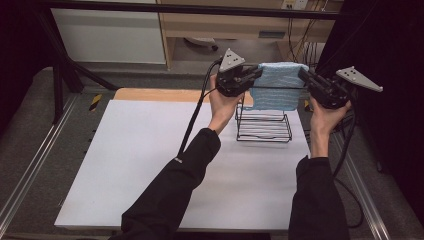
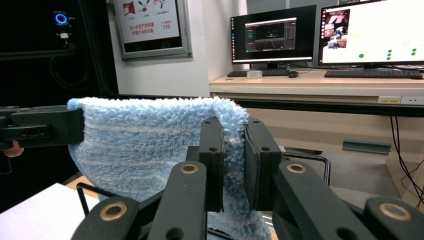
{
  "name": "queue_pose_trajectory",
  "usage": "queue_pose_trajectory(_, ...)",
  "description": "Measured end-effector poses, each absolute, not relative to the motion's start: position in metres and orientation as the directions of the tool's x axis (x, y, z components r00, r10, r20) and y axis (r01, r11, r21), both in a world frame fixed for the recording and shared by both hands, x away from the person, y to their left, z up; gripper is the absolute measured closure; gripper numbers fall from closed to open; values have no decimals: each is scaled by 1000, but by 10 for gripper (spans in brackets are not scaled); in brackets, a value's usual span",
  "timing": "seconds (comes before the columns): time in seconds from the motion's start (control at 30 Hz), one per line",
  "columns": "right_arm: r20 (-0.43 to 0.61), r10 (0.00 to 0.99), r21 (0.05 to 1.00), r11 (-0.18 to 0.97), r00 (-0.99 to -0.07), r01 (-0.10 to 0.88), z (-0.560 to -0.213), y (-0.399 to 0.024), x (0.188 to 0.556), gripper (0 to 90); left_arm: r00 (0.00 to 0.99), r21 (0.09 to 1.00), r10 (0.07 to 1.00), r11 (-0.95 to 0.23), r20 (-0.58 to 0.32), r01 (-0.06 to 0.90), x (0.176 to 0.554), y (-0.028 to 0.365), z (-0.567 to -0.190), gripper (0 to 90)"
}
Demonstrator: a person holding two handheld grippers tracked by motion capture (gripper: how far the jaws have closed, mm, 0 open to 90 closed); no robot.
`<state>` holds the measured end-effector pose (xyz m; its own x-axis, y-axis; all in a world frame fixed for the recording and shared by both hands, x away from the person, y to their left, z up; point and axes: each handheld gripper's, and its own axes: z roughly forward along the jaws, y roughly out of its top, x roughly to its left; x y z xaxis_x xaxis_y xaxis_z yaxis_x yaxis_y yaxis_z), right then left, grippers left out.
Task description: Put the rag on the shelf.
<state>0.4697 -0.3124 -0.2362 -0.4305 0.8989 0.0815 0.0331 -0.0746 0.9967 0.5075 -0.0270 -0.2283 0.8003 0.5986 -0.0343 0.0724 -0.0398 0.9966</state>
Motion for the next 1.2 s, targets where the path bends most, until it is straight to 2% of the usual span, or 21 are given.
queue_pose_trajectory(0.6,37,886,999,-23,-462,38,-243,-314,449,766,831,987,554,-106,-40,118,485,-24,-237,800)
queue_pose_trajectory(0.77,29,878,998,-1,-479,58,-242,-315,440,687,833,984,552,-122,-42,130,482,-23,-241,801)
queue_pose_trajectory(1.03,43,869,997,-7,-492,74,-243,-315,422,501,829,978,560,-172,-3,119,476,-25,-247,801)
queue_pose_trajectory(1.2,34,863,998,-6,-504,57,-232,-307,418,490,827,976,563,-188,14,112,474,-26,-248,800)
